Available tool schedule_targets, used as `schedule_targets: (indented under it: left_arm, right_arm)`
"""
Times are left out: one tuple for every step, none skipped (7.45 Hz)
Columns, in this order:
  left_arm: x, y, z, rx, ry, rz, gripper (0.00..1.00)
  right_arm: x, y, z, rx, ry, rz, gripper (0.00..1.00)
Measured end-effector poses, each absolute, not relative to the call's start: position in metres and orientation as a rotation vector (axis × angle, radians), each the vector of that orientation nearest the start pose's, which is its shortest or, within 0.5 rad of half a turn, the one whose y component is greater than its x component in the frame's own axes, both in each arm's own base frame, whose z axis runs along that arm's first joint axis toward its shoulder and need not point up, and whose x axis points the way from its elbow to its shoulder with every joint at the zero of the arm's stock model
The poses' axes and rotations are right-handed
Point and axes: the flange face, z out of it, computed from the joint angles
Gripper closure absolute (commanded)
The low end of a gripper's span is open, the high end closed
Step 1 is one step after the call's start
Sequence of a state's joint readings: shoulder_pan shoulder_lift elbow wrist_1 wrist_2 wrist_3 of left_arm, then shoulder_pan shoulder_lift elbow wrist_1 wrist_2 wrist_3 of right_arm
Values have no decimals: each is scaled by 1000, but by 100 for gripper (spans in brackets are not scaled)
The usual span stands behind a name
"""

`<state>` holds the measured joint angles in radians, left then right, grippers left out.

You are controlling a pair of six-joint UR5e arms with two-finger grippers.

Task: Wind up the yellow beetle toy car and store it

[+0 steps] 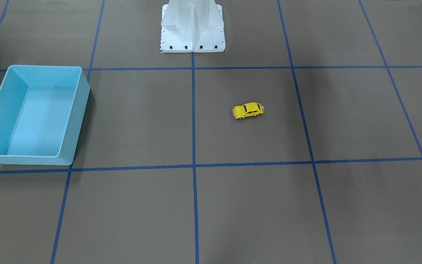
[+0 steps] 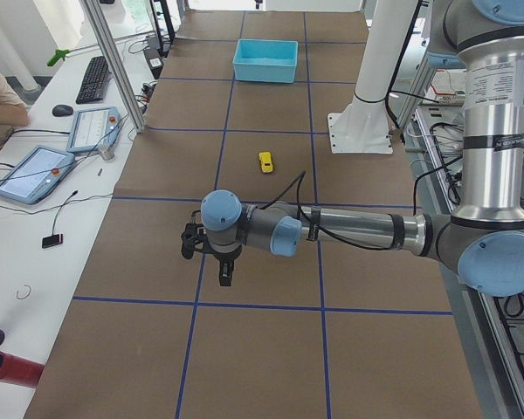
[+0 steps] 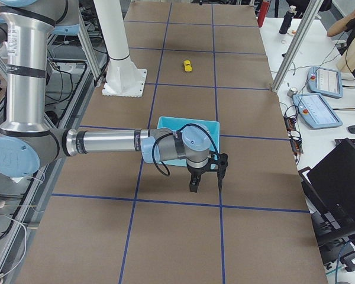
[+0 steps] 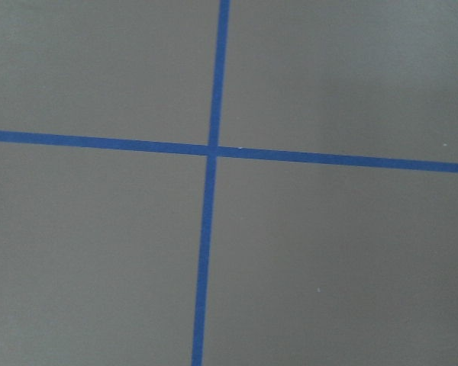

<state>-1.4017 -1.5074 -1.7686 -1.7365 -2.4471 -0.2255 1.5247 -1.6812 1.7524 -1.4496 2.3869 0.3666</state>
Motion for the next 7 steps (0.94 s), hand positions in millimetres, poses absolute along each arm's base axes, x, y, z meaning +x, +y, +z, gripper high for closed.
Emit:
schedule_targets:
  left_arm:
    - [56,-475,529,142,923,173,0]
    - [88,-470,493,178,939,267,0]
    - [122,-470,455,222,959,363,0]
    - [159,-472,414,270,984,462,0]
    - [197,-469,378,315,995,552,0]
    - [236,-457,347,369,981,640,0]
    - [281,-428,319,437,943,735,0]
  right_arm:
    - [40,-458,605,11,-835,223,0]
    - [40,-458,605,11,-835,224,0]
    - [40,-458,605,11,-836,224,0]
    - [39,-459,605,10,-836,224,0]
    - [39,-459,605,9,-836,225,0]
    - [39,-460,605,9,-835,225,0]
    - [39,-460,604,10,-835,225,0]
